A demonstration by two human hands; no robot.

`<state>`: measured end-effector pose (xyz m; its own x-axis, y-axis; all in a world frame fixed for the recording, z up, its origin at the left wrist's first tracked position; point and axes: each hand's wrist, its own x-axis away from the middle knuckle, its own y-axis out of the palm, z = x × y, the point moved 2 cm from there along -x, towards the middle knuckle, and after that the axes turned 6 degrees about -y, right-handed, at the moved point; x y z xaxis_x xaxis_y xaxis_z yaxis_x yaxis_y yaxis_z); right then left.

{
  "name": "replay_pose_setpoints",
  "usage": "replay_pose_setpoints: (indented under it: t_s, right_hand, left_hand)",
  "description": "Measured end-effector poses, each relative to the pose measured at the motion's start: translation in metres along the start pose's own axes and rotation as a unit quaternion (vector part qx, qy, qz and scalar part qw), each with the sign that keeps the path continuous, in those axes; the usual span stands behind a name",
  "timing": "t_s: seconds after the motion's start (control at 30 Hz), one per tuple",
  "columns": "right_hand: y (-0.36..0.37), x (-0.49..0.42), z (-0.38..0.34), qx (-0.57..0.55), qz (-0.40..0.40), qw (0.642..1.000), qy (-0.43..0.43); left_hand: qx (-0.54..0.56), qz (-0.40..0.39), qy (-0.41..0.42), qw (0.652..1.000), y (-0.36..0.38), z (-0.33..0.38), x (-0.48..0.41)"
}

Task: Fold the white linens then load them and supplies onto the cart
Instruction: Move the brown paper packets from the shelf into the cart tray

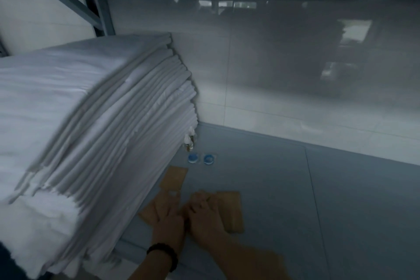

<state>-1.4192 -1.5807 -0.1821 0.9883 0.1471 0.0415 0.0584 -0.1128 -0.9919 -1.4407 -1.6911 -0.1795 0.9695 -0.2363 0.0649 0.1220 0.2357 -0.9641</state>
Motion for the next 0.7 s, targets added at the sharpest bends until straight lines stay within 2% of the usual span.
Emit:
replay_pose_setpoints:
  t_s: [0.07, 0.17, 0.33, 0.4, 0.47, 0.57, 0.7]
  right_hand:
    - [-0.004, 0.0, 0.0, 0.019, -0.009, 1.0, -0.01]
    - [-0.006, 0.004, 0.0, -0.005, -0.006, 1.0, -0.017]
    - [-0.011, 0.009, -0.001, -0.003, 0.001, 1.0, -0.007]
    - [-0.016, 0.011, 0.0, -0.017, 0.013, 1.0, -0.002]
    - [-0.031, 0.016, 0.001, -0.024, 0.055, 0.998, 0.003]
    - [-0.056, 0.028, 0.007, 0.024, 0.132, 0.991, 0.02]
    - [-0.082, 0.052, 0.023, 0.043, 0.191, 0.979, 0.047]
  left_hand:
    - [-0.009, 0.002, 0.009, 1.0, -0.001, 0.002, -0.003]
    - [-0.113, -0.008, 0.047, 0.992, -0.004, 0.002, -0.001]
    - [-0.121, 0.024, 0.074, 0.99, -0.015, -0.001, 0.008]
    - [-0.113, 0.065, 0.096, 0.987, -0.03, 0.001, 0.013]
    - [-0.124, 0.104, 0.106, 0.981, -0.039, 0.003, 0.018]
    - [-0.083, 0.127, 0.102, 0.983, -0.053, 0.014, 0.022]
    - [-0.07, 0.153, 0.131, 0.977, -0.069, 0.043, 0.035]
